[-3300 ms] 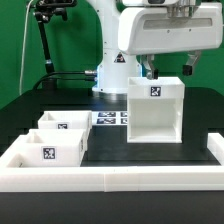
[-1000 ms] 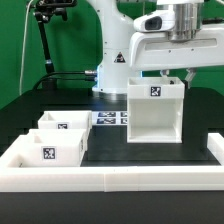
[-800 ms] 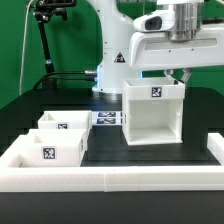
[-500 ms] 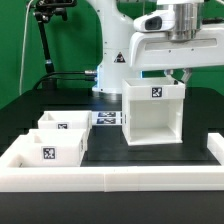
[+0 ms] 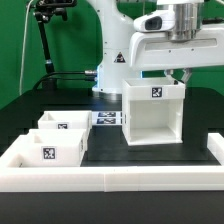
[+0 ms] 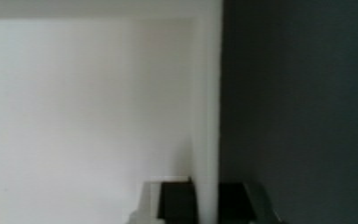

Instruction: Assemble drawer

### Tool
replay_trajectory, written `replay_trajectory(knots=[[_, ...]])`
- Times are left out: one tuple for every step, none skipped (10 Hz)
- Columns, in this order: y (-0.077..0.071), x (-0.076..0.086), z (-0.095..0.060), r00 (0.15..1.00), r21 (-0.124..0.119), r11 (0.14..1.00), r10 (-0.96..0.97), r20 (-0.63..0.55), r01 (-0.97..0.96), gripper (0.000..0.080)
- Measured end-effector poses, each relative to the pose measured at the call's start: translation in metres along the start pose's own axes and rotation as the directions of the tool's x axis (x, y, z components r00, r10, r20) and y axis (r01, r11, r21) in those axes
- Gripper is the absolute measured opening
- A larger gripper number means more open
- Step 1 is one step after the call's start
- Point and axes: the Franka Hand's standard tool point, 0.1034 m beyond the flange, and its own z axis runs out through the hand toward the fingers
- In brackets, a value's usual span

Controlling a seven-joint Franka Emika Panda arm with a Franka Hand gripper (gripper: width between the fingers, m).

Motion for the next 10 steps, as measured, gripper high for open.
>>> replay_trajectory(knots=[[0.006,0.010,-0.001,1.000,0.008,1.000,0.016,-0.008,-0.016,0.0038],[0.007,0.022,-0.001,1.000,0.011,1.000,0.023,-0.013,-0.023,0.0038],[0.009,0.038,-0.002,0.999,0.016,0.999,0.029,-0.024,-0.028,0.0038],[0.011,0.053,-0.002,0.999,0.020,0.999,0.034,-0.038,-0.033,0.0038],[0.012,0.065,-0.003,0.998,0.022,0.999,0.034,-0.058,-0.032,0.0038],[0.011,0.074,-0.003,0.997,0.025,0.999,0.030,-0.078,-0.028,0.0038],[0.011,0.072,-0.004,0.997,0.024,0.999,0.029,-0.077,-0.027,0.0038],[0.011,0.072,-0.004,0.997,0.024,0.999,0.029,-0.077,-0.027,0.0038],[0.011,0.072,-0.004,0.997,0.024,0.999,0.029,-0.078,-0.027,0.0038],[0.011,0.072,-0.004,0.997,0.024,0.999,0.029,-0.078,-0.027,0.0038]])
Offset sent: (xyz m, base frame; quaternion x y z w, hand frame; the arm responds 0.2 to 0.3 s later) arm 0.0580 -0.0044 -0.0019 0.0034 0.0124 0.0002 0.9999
